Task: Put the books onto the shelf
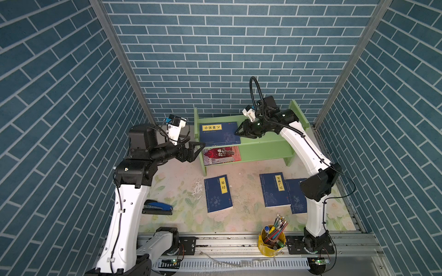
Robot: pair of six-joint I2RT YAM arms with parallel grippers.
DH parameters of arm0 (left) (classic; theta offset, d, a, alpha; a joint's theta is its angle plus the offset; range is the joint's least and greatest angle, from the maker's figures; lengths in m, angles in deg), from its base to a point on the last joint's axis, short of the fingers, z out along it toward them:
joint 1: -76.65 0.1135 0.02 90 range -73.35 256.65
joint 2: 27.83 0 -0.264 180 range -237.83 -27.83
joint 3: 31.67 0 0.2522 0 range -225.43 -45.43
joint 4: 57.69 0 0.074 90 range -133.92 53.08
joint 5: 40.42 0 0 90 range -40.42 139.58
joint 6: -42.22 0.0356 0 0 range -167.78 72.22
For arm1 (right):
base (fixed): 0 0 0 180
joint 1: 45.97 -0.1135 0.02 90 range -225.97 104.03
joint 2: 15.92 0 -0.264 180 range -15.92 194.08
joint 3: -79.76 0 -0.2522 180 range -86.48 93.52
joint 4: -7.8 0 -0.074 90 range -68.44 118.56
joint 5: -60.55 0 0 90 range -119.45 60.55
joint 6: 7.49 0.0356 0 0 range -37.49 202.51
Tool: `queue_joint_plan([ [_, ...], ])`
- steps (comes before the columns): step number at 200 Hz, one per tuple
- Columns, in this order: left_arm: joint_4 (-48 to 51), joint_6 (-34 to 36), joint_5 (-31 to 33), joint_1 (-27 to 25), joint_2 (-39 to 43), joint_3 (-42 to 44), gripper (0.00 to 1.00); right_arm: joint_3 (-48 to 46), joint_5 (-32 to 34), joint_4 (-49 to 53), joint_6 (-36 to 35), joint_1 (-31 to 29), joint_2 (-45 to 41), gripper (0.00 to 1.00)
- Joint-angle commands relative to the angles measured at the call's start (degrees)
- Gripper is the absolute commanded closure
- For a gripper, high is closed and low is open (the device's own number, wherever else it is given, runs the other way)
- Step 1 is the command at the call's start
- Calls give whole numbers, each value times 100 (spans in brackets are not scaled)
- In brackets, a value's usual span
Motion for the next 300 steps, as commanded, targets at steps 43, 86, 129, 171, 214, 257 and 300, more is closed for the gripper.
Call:
queue_joint_plan([
  [43,113,-595,279,25,246,177,6,142,667,464,-173,60,79,55],
  [86,59,-1777,714,30,1064,1509,4,-23,1138,384,-460,168,-649,55],
  [129,-76,-2978,849,30,1823,3069,3,-2020,803,-243,-706,118,-2411,58],
  [171,-422,-3467,663,80,1610,4036,2,-4994,448,-1425,-287,-182,-4679,58],
  [214,-526,-3669,892,92,1042,4639,2,-6803,563,-1763,370,-779,-5812,58],
  [257,-1305,-3616,1010,109,595,4946,3,-7935,560,-2444,1141,-1276,-5941,58],
  [300,-1365,-3445,785,100,-105,4975,3,-8644,683,-3264,1778,-1597,-5694,57],
])
